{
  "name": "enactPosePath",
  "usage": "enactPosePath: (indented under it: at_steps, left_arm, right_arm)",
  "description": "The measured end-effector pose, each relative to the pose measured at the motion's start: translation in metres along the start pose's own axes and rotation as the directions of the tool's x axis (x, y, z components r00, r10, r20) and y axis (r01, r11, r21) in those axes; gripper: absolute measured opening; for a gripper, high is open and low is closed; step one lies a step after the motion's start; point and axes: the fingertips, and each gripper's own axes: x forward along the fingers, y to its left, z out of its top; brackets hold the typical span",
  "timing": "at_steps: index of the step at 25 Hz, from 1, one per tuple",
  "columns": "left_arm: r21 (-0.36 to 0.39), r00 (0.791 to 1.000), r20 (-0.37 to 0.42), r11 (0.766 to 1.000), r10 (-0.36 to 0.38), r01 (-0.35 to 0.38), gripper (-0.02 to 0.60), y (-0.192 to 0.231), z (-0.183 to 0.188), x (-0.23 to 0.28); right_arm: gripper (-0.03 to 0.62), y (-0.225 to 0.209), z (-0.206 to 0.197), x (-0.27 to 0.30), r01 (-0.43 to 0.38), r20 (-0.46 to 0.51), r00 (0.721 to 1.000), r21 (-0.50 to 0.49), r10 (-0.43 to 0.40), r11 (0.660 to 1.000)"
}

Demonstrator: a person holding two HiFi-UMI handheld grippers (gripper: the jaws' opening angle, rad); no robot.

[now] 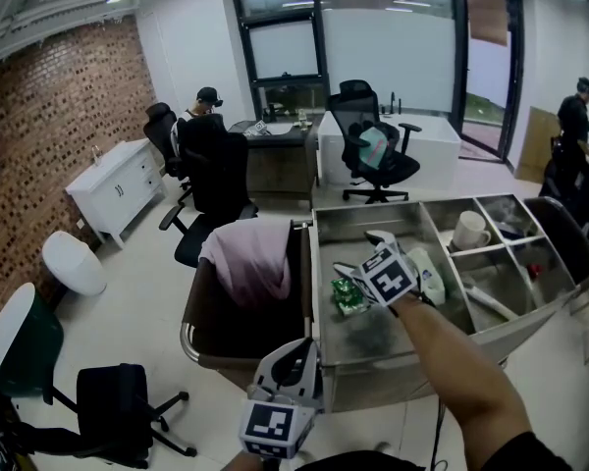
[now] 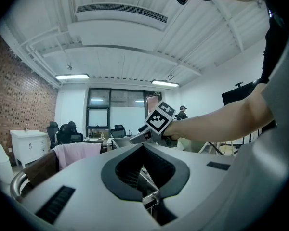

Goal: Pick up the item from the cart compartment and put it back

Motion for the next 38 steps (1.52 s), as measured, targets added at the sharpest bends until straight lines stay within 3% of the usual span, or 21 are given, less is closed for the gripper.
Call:
enactPosePath:
  at_steps: [5,9,12,15,18,25,38]
  left_arm:
    - [-0.009,1.0,-0.004,1.0,0.005,-0.005,0.0,0.0,0.003,-0.002]
    - [-0.003,1.0,-0.001,1.0,0.004,-0.004,0.0,0.001,0.001,-0.002]
    - [0.005,1.0,0.003,1.0,-0.002,0.002,0.0,0.001,-0.002,-0.002]
    - [0.004,1.0,0.002,1.0,-0.004,0.004,0.0,0.0,-0.003,-0.002]
    - [-0.004,1.0,0.0,1.0,-0.005,0.005,0.0,-0.003,-0.001,-0.002]
    - [-0.006,1.0,0.007,1.0,-0.006,0.006,0.0,-0.004,-0.001,-0.001]
    - [0.018,1.0,-0.016,1.0,-0.023,0.024,0.0,-0.009,-0.006,0.006]
  right_arm:
    - [0.426,-0.005,-0.001,0.0,0.014,0.013,1.0,0.026,-0.015,1.0]
    - [0.366,-0.003,0.001,-0.004,0.003,0.018,1.0,0.045,-0.003,0.999]
    - [0.263,-0.004,0.004,-0.011,0.004,0.032,0.999,0.064,-0.006,0.998]
    - [0.003,-0.006,0.008,-0.019,0.003,0.053,0.999,0.108,-0.009,0.994]
    - [0.003,-0.007,0.007,-0.022,-0.017,0.056,0.998,0.178,0.007,0.984]
    - [0.003,-0.006,0.015,-0.042,-0.014,0.09,0.996,0.207,-0.005,0.978]
    - [0.002,0.015,0.052,-0.155,-0.071,0.317,0.948,0.209,0.001,0.975]
